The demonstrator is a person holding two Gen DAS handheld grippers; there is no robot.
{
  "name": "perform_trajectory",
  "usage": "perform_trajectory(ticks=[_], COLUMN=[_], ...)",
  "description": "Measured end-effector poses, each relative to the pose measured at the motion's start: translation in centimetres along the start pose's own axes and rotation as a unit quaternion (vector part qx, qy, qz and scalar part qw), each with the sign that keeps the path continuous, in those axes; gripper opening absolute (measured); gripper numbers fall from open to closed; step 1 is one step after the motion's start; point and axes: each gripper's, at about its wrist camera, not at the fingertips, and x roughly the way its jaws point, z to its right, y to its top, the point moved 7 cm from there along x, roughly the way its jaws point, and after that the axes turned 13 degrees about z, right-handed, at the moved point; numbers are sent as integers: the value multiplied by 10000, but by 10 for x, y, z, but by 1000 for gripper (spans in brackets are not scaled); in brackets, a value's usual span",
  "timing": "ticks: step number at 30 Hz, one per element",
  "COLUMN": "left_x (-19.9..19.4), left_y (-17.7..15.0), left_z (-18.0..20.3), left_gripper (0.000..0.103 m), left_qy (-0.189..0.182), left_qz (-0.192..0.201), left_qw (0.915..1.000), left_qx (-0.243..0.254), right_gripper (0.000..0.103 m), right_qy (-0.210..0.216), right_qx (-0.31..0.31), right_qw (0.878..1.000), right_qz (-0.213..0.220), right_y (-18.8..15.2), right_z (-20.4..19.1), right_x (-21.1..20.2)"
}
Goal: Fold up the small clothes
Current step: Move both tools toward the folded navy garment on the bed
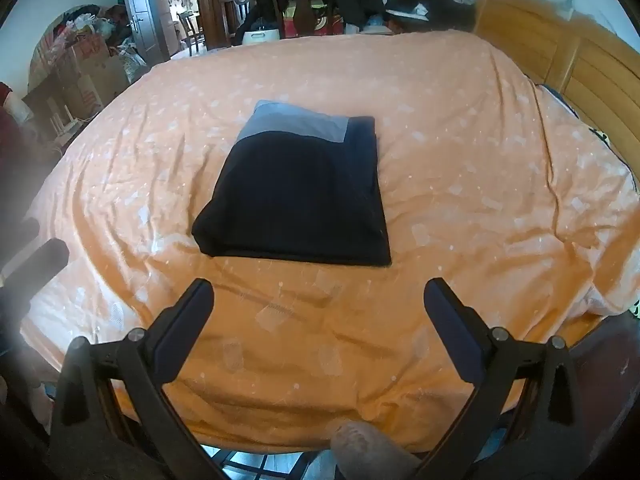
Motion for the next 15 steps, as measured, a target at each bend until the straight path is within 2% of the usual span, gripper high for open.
perform_trajectory(ticks=[8, 15], left_x=[11, 41], left_y=[-9, -25], left_z=[9, 43], left_gripper=[103, 103], left_qy=[-10, -266], left_qz=[-179, -491], left_qw=[9998, 9975], left_qx=[69, 430], right_gripper=[103, 103], right_qy=[46, -188], right_qx=[325, 425], right_qw=[9989, 9972], right_qz=[-323, -585], right_y=[-29, -29], right_z=[12, 75], right_x=[17, 41])
